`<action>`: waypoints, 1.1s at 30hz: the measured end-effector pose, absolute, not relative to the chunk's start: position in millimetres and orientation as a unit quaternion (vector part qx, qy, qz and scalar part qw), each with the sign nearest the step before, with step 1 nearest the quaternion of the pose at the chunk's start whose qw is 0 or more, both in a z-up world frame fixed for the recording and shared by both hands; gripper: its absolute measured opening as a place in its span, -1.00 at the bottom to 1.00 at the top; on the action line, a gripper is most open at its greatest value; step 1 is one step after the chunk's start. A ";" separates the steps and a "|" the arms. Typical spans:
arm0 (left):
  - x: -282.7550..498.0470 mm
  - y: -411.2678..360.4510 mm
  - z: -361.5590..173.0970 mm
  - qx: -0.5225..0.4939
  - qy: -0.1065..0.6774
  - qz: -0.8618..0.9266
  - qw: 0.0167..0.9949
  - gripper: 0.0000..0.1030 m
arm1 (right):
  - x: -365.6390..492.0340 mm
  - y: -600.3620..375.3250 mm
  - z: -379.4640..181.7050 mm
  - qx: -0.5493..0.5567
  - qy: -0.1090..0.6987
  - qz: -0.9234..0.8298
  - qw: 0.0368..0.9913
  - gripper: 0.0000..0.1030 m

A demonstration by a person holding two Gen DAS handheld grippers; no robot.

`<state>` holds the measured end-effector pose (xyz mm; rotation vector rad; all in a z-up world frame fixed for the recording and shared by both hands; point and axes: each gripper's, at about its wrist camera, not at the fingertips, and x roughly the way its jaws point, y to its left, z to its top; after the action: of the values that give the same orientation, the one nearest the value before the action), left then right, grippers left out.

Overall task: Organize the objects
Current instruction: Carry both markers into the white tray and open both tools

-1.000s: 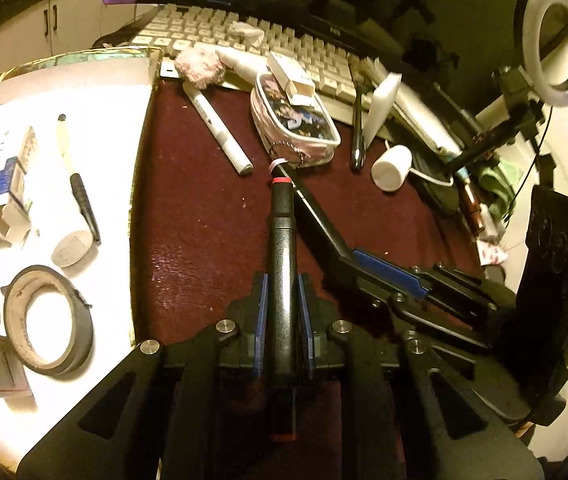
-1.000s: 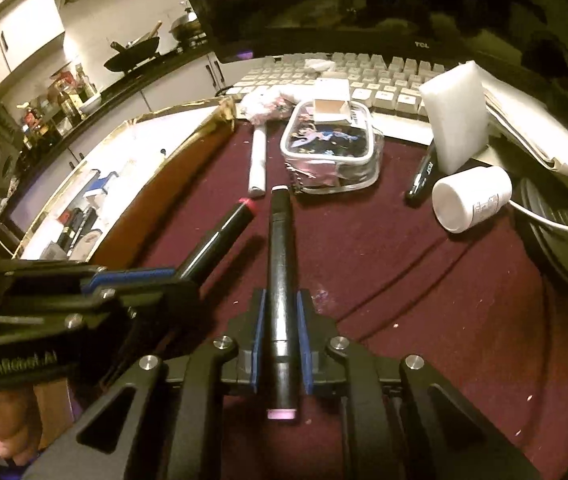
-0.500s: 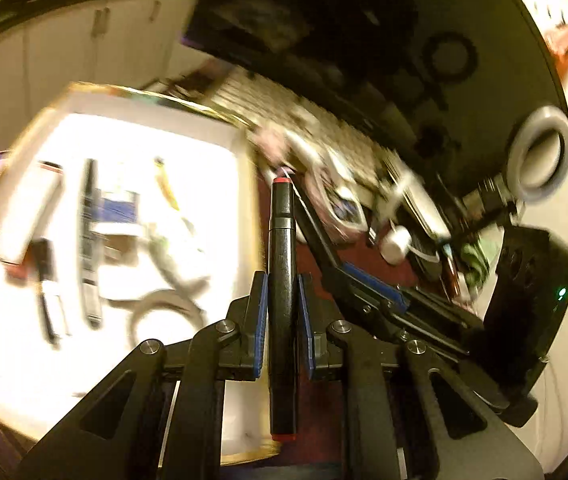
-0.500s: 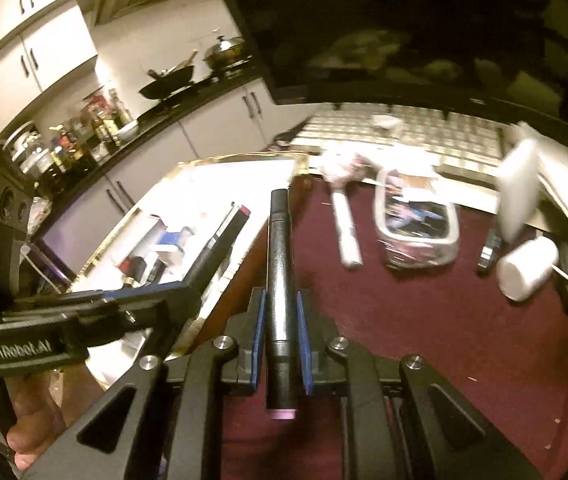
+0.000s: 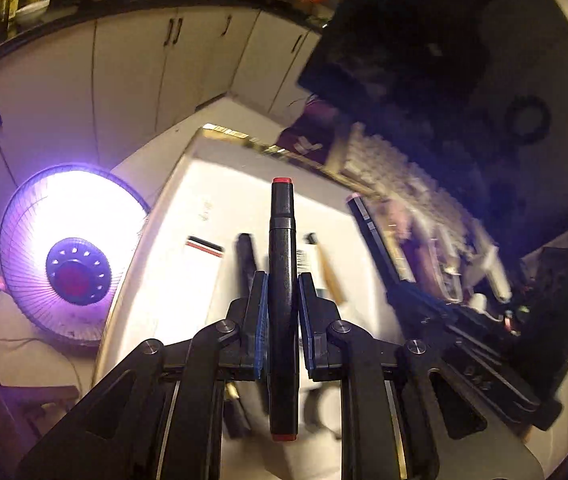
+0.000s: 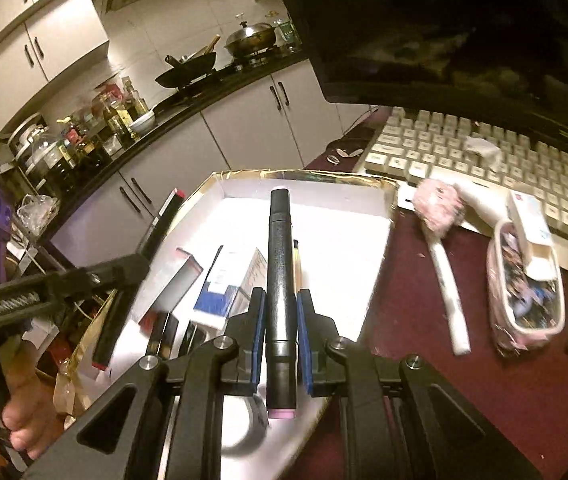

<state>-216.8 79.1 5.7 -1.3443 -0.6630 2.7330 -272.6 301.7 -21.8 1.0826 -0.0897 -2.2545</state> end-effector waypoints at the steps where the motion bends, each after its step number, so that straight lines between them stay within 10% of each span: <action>1: -220.2 78.8 1.8 -0.434 -0.210 0.876 0.011 -0.73 | -277.1 298.2 -23.9 0.415 -0.032 -0.855 0.310 -0.73; 33: -250.6 78.1 -36.2 -0.498 -0.194 0.844 -0.034 -0.72 | -298.6 271.2 -55.3 0.455 0.050 -0.850 0.260 -0.73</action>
<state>-250.6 78.1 -36.2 -1.6007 -0.6219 2.7112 -298.6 271.2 -55.3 1.2317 0.1346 -2.3032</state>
